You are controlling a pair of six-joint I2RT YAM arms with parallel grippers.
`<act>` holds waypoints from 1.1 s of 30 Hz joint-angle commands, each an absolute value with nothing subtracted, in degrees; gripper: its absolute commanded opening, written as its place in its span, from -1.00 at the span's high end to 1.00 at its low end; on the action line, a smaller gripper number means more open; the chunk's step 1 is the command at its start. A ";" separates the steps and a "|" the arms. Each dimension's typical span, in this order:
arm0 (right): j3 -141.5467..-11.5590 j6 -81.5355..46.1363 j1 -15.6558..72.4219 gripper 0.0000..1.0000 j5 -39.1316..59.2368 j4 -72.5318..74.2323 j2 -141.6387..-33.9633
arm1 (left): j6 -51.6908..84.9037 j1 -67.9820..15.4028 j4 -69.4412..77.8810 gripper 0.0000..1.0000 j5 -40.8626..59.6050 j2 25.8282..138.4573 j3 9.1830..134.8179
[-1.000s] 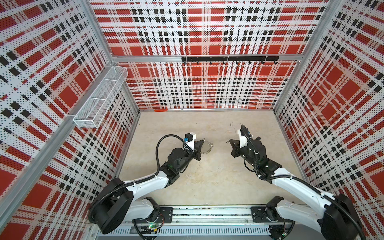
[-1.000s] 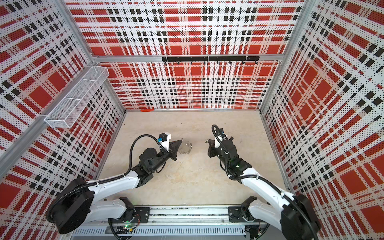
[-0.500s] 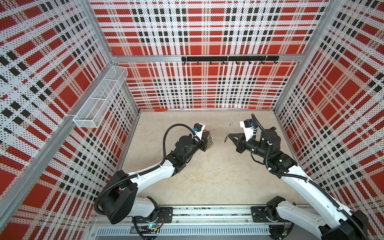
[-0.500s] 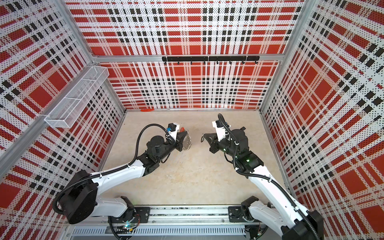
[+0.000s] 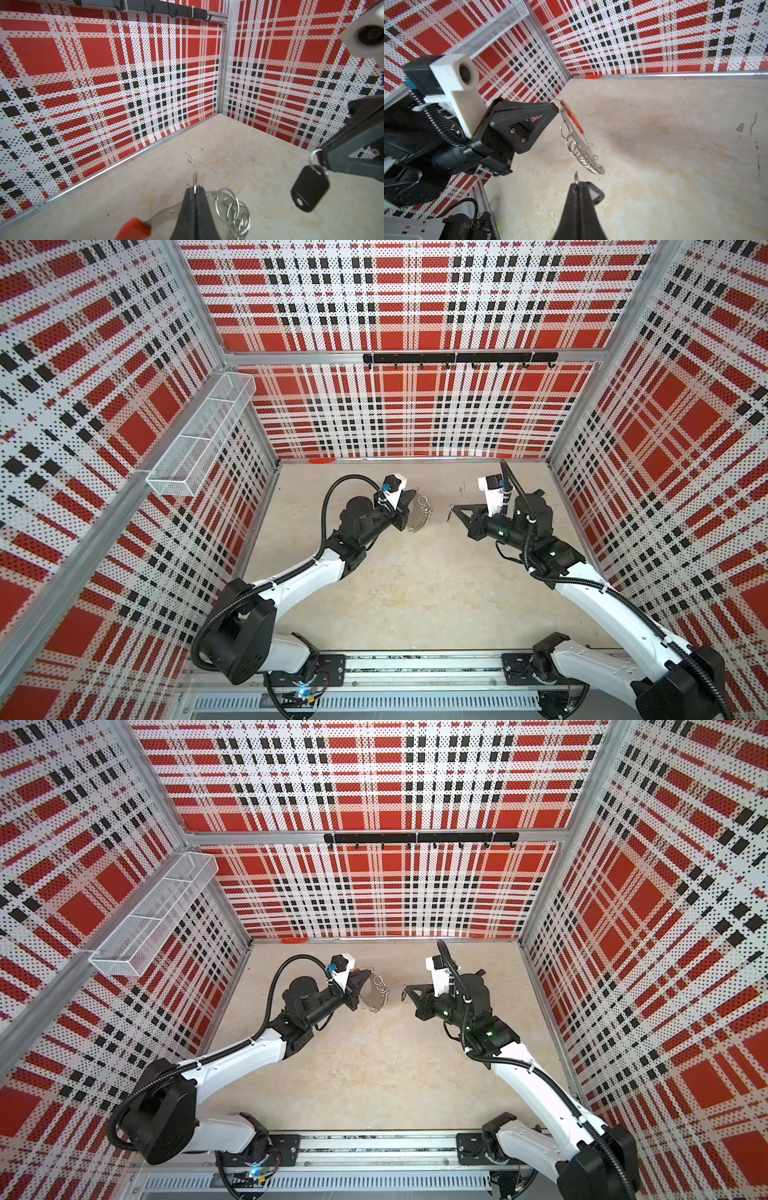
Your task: Put the keys on the keyring
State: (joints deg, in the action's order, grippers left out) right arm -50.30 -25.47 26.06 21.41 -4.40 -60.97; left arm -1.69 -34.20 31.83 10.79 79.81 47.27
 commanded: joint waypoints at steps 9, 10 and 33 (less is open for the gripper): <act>-53.99 -25.02 25.83 1.00 16.07 -0.15 -61.50 | 6.05 -34.73 37.11 1.00 9.35 82.34 49.38; -53.55 -24.68 25.84 1.00 17.23 1.95 -62.02 | 6.80 -34.93 39.09 1.00 10.47 82.50 48.18; -67.83 -24.79 23.43 1.00 39.09 -3.96 -75.81 | 22.70 -35.62 50.90 1.00 16.93 81.03 46.69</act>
State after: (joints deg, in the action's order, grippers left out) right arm -67.05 -24.80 23.68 35.22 -3.55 -74.67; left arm 19.35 -36.25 46.24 14.46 81.97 45.06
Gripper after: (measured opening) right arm 0.050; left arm 0.042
